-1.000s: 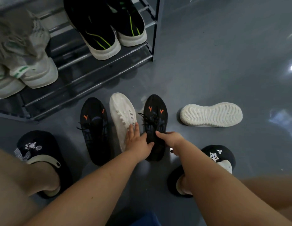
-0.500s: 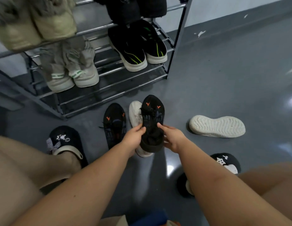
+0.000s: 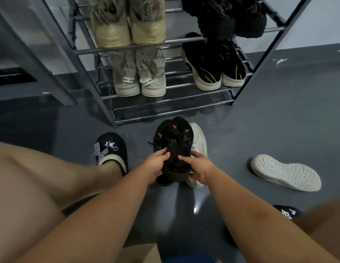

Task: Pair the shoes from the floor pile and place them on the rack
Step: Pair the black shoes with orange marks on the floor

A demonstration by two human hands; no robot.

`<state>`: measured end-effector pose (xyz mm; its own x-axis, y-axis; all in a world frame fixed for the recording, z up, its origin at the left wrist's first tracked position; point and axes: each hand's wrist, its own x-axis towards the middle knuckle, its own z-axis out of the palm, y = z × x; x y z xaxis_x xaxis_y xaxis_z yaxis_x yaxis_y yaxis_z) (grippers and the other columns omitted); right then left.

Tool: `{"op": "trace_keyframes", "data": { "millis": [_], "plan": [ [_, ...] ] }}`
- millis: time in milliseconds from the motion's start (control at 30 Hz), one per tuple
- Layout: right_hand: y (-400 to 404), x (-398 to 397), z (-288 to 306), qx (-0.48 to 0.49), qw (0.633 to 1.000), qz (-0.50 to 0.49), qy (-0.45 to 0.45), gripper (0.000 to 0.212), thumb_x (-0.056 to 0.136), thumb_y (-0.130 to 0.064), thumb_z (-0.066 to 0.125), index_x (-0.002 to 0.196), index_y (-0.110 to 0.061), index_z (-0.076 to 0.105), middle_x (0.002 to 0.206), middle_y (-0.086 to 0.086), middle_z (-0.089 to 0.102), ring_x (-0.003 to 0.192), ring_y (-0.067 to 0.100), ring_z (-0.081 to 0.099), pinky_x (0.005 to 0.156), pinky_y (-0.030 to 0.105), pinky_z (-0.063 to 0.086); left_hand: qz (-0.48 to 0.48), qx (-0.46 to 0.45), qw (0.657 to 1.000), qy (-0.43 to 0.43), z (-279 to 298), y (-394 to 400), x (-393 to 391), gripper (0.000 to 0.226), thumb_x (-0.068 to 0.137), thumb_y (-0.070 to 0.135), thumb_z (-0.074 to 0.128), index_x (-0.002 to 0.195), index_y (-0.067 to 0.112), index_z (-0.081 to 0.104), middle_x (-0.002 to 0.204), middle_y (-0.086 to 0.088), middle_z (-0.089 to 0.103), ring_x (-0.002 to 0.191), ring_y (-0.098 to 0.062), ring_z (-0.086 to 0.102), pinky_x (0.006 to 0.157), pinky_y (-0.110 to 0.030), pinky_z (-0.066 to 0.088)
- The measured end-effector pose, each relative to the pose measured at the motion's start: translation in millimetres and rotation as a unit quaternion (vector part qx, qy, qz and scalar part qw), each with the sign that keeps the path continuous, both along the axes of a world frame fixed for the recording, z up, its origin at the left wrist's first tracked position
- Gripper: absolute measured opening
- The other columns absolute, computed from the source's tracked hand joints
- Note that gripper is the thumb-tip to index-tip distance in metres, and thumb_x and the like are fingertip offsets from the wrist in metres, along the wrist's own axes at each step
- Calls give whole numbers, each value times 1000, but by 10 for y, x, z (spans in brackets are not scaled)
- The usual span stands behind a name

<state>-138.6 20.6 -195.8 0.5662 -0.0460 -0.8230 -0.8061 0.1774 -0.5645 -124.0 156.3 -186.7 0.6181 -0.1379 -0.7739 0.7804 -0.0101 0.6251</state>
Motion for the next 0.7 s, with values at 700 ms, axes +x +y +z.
{"op": "trace_keyframes", "data": {
  "millis": [700],
  "plan": [
    [-386,249,-755,-121,991,50,32,68,72,-15,81,130,-11,47,126,7,59,98,23,59,88,36,51,-17,167,977,129,-996,95,243,47,90,28,60,134,14,50,135,-10,55,122,-31,51,106,-42,41]
  ]
}}
